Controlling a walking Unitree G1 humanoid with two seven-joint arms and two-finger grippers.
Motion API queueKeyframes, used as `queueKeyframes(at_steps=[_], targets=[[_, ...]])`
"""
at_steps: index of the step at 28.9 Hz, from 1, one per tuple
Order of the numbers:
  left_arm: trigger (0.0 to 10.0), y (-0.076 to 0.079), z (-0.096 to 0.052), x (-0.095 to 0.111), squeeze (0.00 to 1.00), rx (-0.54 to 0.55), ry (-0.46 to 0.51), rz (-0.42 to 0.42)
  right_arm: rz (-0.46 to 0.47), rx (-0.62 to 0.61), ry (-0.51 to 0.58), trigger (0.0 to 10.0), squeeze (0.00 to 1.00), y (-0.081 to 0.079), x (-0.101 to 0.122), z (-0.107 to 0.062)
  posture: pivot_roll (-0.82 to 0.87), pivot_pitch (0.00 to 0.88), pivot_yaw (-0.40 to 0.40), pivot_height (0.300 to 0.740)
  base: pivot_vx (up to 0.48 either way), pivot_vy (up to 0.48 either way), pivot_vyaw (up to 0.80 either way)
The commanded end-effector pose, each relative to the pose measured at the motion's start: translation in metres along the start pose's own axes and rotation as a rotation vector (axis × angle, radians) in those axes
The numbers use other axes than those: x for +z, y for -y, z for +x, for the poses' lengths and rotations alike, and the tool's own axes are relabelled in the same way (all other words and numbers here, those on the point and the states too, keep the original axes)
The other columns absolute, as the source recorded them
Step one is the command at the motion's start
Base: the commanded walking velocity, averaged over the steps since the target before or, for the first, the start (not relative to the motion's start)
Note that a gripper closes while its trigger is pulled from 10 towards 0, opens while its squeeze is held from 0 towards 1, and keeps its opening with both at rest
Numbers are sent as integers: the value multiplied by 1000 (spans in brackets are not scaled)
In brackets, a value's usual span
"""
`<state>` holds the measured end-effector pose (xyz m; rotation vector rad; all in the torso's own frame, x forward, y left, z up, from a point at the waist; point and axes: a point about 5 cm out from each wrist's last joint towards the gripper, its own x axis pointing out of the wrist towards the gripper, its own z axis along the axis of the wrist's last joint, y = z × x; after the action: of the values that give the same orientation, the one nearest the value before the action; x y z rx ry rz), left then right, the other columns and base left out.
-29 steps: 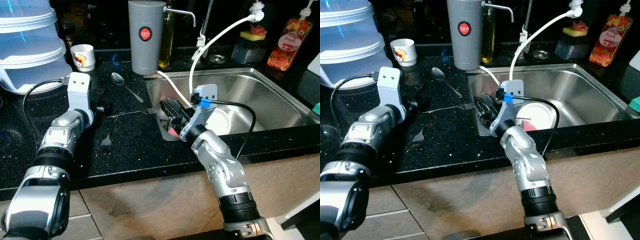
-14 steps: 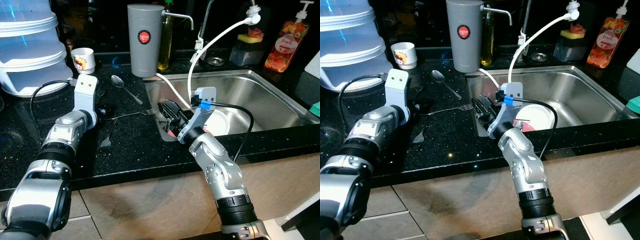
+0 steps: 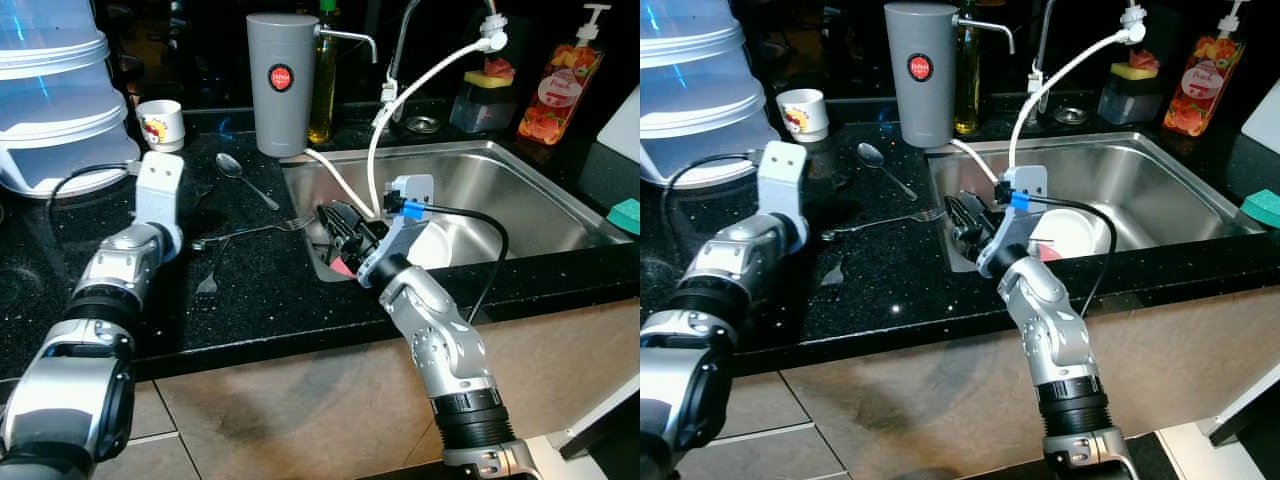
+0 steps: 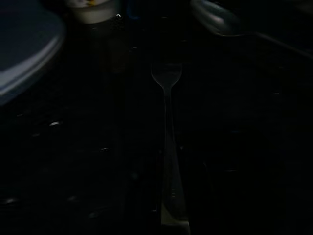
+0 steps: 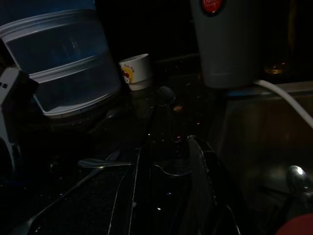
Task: Kitchen organization
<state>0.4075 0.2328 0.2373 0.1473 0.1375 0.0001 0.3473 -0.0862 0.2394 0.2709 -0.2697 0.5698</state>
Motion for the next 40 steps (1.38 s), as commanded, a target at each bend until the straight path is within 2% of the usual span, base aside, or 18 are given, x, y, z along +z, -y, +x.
queueKeyframes(at_steps=[1, 4, 8, 10, 13, 15, 16, 19, 21, 24, 25, 28, 30, 34, 36, 37, 39, 40], targets=[[0, -6, -3, 3, 0, 21, 18, 9, 12, 5, 9, 10000, 0, 0, 2, 2, 52, 87, 14, 740, 0, 0, 0], [0, -7, -3, 4, 0, 21, 23, 11, 13, 5, 10, 10000, 0, 0, 2, 2, 52, 87, 14, 740, 0, 0, 0], [0, -2, -11, 37, 0, -15, 233, 7, 25, 4, 34, 10000, 0, 1, 8, 4, 55, 82, 14, 740, 0, 0, 0], [0, 7, -16, 52, 0, -100, 363, -74, 34, 0, 47, 10000, 0, 1, 11, 5, 55, 80, 14, 740, 0, 0, 0], [0, 16, -28, 68, 0, -238, 535, -279, 60, -5, 70, 10000, 0, 1, 15, 6, 56, 79, 14, 740, 0, 0, 0], [0, 19, -34, 68, 0, -305, 584, -330, 71, -4, 79, 10000, 0, 1, 17, 7, 56, 79, 14, 740, 0, 0, 0], [0, 19, -34, 68, 0, -305, 584, -330, 71, -4, 79, 10000, 0, 1, 17, 7, 56, 79, 14, 740, 0, 0, 0], [0, 29, -44, 62, 0, -438, 611, -333, 98, 1, 99, 10000, 0, 0, 21, 8, 56, 76, 12, 740, 0, 0, 0], [0, 39, -53, 55, 0, -560, 602, -315, 178, 8, 144, 10000, 0, -3, 30, 10, 56, 74, 11, 740, 0, 0, 0], [0, 42, -57, 51, 0, -601, 596, -312, 230, 18, 168, 10000, 0, -4, 34, 11, 56, 74, 11, 740, 0, 0, 0], [0, 45, -61, 48, 0, -635, 592, -310, 273, 23, 189, 10000, 1000, -5, 38, 12, 56, 71, 11, 740, 0, 0, 0], [0, 48, -66, 42, 0, -667, 580, -301, 353, 30, 232, 10000, 1000, -7, 47, 13, 55, 70, 9, 740, 0, 0, 0], [0, 53, -69, 36, 0, -702, 545, -267, 436, 70, 260, 10000, 1000, -15, 54, 16, 56, 68, 9, 740, 0, 0, 0], [0, 60, -73, 35, 0, -732, 532, -227, 475, 128, 256, 10000, 1000, -29, 56, 19, 56, 68, 9, 740, 0, 0, 0], [0, 66, -74, 34, 0, -740, 539, -156, 483, 174, 239, 10000, 1000, -41, 55, 21, 55, 64, 5, 740, 0, 0, 0], [0, 66, -74, 34, 0, -740, 539, -156, 483, 174, 239, 10000, 1000, -41, 55, 21, 55, 64, 5, 740, 0, 0, 0], [0, 72, -77, 33, 0, -744, 537, -66, 484, 180, 212, 10000, 1000, -47, 54, 23, 55, 64, 5, 740, 0, 0, 0], [0, 75, -77, 32, 0, -734, 532, -35, 488, 175, 197, 10000, 294, -48, 52, 23, 55, 64, 5, 740, 0, 0, 0]])
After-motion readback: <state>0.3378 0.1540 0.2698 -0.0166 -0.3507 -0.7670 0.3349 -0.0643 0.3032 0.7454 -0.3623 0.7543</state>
